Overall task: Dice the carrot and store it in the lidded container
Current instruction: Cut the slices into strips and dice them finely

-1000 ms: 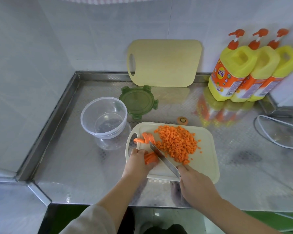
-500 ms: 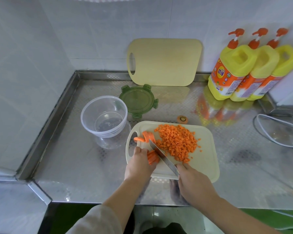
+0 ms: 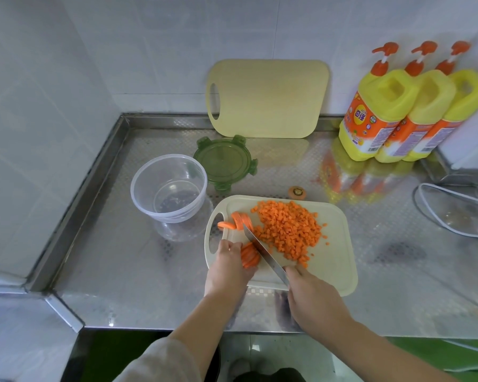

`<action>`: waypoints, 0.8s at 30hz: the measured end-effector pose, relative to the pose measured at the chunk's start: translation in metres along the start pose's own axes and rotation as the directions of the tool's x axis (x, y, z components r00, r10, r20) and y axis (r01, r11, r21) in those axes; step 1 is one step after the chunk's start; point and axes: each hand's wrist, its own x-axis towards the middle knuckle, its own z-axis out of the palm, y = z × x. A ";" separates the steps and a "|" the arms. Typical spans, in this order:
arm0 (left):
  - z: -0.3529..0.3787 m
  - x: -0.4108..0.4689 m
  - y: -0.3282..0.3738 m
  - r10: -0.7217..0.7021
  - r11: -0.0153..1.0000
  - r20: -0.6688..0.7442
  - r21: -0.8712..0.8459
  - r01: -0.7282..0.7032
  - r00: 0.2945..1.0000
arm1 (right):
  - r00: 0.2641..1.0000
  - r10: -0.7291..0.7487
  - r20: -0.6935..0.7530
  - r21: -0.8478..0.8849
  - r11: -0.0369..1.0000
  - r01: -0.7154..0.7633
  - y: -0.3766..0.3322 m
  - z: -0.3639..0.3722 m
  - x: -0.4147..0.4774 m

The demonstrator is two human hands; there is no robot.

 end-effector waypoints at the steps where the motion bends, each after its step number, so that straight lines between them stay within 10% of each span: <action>1: 0.000 0.000 0.000 -0.001 1.000 0.006 -0.005 0.001 1.000 | 1.000 0.009 -0.001 -0.006 1.000 -0.009 -0.002 0.001 -0.001; 24: -0.002 -0.004 -0.003 0.040 0.999 -0.071 -0.011 -0.041 0.997 | 0.995 0.001 0.098 -0.054 0.999 0.004 -0.015 -0.016 -0.006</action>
